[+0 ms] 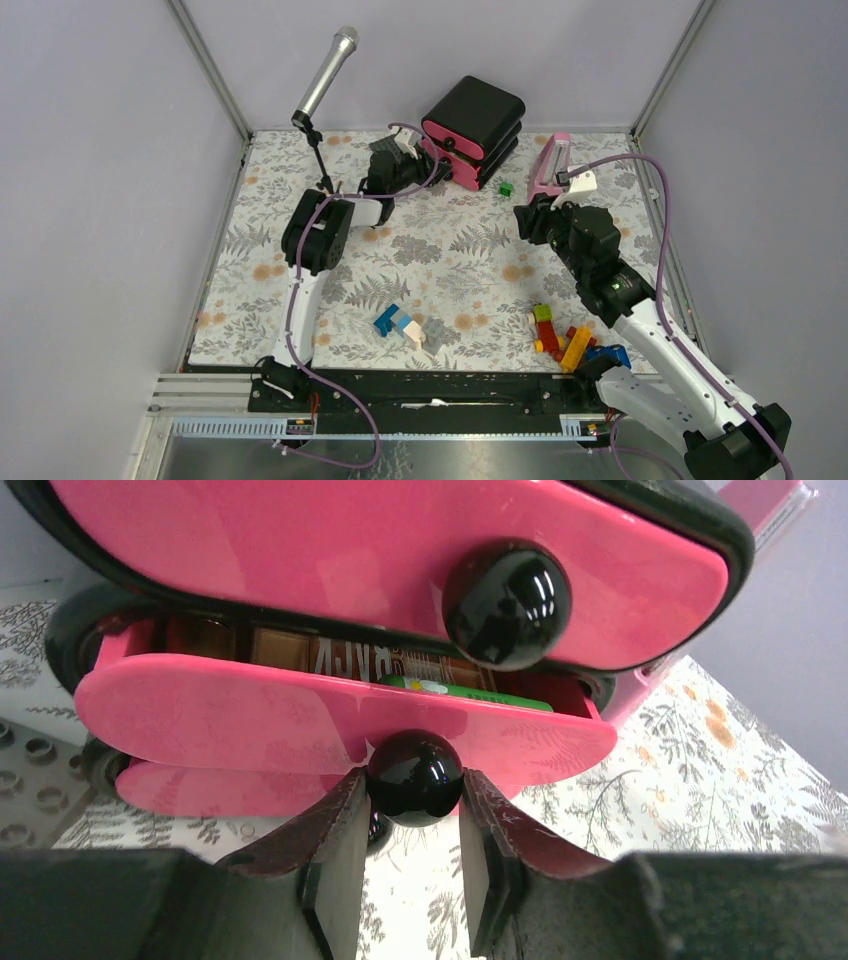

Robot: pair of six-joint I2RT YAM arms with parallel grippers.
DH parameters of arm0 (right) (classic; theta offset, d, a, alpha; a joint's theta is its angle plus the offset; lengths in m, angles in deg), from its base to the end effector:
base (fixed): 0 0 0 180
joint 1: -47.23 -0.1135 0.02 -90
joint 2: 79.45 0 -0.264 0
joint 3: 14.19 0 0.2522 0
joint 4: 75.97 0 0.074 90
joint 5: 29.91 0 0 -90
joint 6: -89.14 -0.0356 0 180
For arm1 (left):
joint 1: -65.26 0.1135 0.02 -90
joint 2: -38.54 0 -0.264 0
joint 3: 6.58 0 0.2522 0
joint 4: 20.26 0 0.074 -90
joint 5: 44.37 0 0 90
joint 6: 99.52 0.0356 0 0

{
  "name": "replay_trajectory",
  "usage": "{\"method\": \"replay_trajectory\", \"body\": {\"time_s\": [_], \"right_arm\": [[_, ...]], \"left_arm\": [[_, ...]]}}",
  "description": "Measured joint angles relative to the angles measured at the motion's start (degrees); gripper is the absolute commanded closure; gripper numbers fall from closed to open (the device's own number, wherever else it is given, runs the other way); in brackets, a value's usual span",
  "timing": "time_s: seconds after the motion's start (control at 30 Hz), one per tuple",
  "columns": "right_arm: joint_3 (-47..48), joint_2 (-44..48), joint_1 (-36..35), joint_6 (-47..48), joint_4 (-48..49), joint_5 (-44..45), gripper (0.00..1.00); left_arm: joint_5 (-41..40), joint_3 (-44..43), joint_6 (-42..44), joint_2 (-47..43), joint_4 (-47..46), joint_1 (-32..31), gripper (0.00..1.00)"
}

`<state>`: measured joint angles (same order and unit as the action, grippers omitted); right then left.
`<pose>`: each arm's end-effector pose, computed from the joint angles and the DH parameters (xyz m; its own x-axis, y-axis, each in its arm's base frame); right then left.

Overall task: Organize the makeup
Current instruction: Close the drawer in the storage box.

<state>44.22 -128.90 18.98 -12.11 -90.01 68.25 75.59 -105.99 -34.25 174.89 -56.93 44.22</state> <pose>0.1841 0.0932 0.3437 -0.1436 0.1421 -0.9794 -0.3222 0.9290 0.1820 0.4766 -0.2024 0.1437 -0.3291 -0.2617 -0.9073 0.7040 0.5723 -0.4205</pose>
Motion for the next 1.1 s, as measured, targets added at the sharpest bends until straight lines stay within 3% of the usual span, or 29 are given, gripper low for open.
{"method": "replay_trajectory", "body": {"time_s": [0.37, 0.47, 0.77, 1.1], "right_arm": [[-1.5, 1.7, 0.0, 0.0, -1.0, 1.5, 0.53], [-1.6, 1.9, 0.0, 0.1, -1.5, 1.6, 0.53], [-1.8, 3.1, 0.0, 0.5, -2.9, 1.9, 0.52], [-2.4, 3.7, 0.0, 0.9, -3.5, 2.8, 0.51]], "left_arm": [[-2.0, -6.5, -1.7, 4.4, -0.2, -1.1, 0.69], [-2.1, -6.8, -2.1, 4.6, 0.0, -1.2, 0.61], [-2.2, -7.1, -2.8, 4.9, -0.7, -1.6, 0.52], [-2.1, 3.5, -2.8, 2.3, -5.8, -2.3, 0.52]]}}
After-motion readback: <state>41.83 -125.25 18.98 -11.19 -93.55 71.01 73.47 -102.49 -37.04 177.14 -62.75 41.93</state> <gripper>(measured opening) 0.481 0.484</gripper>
